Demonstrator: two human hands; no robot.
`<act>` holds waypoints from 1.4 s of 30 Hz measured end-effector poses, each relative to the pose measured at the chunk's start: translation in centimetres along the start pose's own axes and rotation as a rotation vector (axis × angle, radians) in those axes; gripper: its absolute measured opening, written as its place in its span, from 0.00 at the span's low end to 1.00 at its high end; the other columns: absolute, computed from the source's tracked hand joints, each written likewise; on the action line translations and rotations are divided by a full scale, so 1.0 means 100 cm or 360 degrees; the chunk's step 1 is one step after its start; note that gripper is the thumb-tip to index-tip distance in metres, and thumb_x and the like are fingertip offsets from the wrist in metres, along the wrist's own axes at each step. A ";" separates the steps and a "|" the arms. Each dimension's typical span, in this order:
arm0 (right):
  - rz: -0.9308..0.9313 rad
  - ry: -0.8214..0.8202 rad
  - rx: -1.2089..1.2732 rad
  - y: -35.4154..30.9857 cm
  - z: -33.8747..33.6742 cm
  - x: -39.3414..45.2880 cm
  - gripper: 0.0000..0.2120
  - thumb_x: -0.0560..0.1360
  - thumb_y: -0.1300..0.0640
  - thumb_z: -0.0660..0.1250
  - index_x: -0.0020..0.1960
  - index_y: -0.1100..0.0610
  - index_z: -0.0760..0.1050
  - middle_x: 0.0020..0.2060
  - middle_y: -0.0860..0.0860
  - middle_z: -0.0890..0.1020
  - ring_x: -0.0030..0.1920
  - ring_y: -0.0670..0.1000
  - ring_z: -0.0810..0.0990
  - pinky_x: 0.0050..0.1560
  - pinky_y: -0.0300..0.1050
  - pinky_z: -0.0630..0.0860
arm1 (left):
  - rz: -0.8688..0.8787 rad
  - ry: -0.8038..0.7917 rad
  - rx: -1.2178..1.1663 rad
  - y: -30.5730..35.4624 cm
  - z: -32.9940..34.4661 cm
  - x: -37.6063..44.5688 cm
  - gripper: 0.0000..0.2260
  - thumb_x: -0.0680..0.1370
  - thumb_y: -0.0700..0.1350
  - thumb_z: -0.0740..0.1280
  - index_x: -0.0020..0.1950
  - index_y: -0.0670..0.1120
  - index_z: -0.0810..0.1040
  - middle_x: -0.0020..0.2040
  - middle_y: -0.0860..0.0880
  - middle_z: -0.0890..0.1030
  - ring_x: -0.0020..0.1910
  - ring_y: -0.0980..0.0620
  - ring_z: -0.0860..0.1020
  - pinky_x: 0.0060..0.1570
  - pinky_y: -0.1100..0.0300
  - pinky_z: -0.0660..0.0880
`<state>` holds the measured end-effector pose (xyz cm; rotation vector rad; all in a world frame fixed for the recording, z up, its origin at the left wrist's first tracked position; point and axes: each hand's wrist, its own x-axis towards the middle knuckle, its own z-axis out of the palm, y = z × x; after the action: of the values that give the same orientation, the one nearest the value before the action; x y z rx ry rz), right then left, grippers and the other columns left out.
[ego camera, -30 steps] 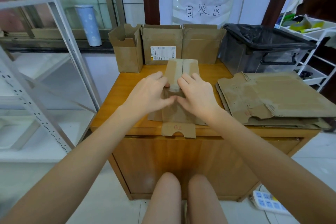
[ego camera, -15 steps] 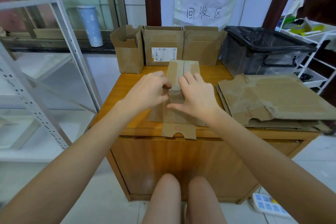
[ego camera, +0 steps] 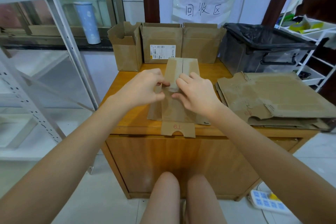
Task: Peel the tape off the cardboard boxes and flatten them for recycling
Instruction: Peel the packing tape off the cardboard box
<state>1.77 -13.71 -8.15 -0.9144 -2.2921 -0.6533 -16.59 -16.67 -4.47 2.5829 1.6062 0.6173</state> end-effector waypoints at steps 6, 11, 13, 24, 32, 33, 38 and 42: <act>0.0067 -0.0010 0.0013 0.003 -0.001 -0.006 0.13 0.71 0.51 0.72 0.42 0.59 0.73 0.37 0.53 0.76 0.35 0.53 0.72 0.23 0.39 0.62 | -0.0085 0.0109 -0.0014 0.011 0.015 -0.007 0.23 0.71 0.55 0.73 0.60 0.44 0.75 0.51 0.52 0.68 0.49 0.53 0.73 0.50 0.56 0.75; 0.0196 -0.0148 -0.0135 -0.005 0.002 0.003 0.25 0.68 0.38 0.71 0.47 0.59 0.72 0.43 0.53 0.75 0.41 0.54 0.73 0.28 0.44 0.70 | -0.0065 0.0123 0.0102 0.015 0.018 -0.006 0.20 0.72 0.46 0.73 0.61 0.42 0.73 0.55 0.47 0.71 0.54 0.51 0.74 0.54 0.56 0.75; 0.0138 -0.0143 -0.0155 -0.006 0.003 0.005 0.23 0.69 0.40 0.72 0.47 0.60 0.73 0.42 0.54 0.76 0.41 0.54 0.73 0.28 0.44 0.68 | -0.0055 0.0130 0.0067 0.010 0.017 -0.006 0.17 0.73 0.40 0.73 0.60 0.42 0.74 0.55 0.48 0.71 0.53 0.50 0.74 0.53 0.55 0.75; -0.0067 0.0079 -0.0250 -0.005 0.009 -0.004 0.15 0.73 0.49 0.67 0.39 0.61 0.73 0.34 0.55 0.75 0.32 0.54 0.73 0.28 0.39 0.59 | 0.0007 0.0144 -0.0005 0.001 0.020 -0.006 0.15 0.73 0.34 0.70 0.58 0.43 0.75 0.51 0.53 0.67 0.50 0.50 0.74 0.50 0.51 0.76; -0.0051 0.0170 -0.0176 0.000 0.008 -0.004 0.17 0.77 0.46 0.61 0.40 0.59 0.73 0.34 0.53 0.75 0.33 0.52 0.73 0.26 0.38 0.59 | 0.0076 0.0087 -0.0050 -0.006 0.015 -0.006 0.17 0.73 0.30 0.65 0.60 0.43 0.75 0.51 0.53 0.69 0.52 0.52 0.74 0.52 0.53 0.76; -0.0038 0.0159 -0.0148 0.001 0.007 -0.004 0.18 0.75 0.44 0.64 0.40 0.59 0.73 0.35 0.53 0.76 0.34 0.52 0.73 0.26 0.38 0.59 | 0.0074 0.0065 -0.0079 -0.007 0.014 -0.006 0.17 0.74 0.30 0.65 0.61 0.43 0.75 0.52 0.54 0.69 0.53 0.53 0.74 0.54 0.54 0.76; 0.0118 0.0118 -0.0133 -0.007 0.014 -0.004 0.24 0.65 0.39 0.74 0.42 0.59 0.73 0.37 0.53 0.76 0.37 0.53 0.74 0.26 0.39 0.65 | 0.0015 0.0023 -0.0255 -0.012 0.020 -0.013 0.24 0.74 0.39 0.71 0.67 0.46 0.69 0.56 0.56 0.64 0.56 0.57 0.72 0.54 0.65 0.74; 0.0080 0.0182 -0.0110 -0.004 0.016 -0.003 0.19 0.68 0.44 0.74 0.41 0.59 0.74 0.36 0.53 0.77 0.35 0.53 0.74 0.25 0.39 0.65 | -0.0208 0.0191 -0.0406 -0.012 0.040 -0.020 0.32 0.72 0.46 0.75 0.71 0.46 0.63 0.65 0.52 0.64 0.52 0.56 0.73 0.51 0.61 0.77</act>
<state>1.08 -13.09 -9.61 -0.9390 -2.1508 -0.7473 -16.95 -17.17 -9.07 2.2796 1.5944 0.9148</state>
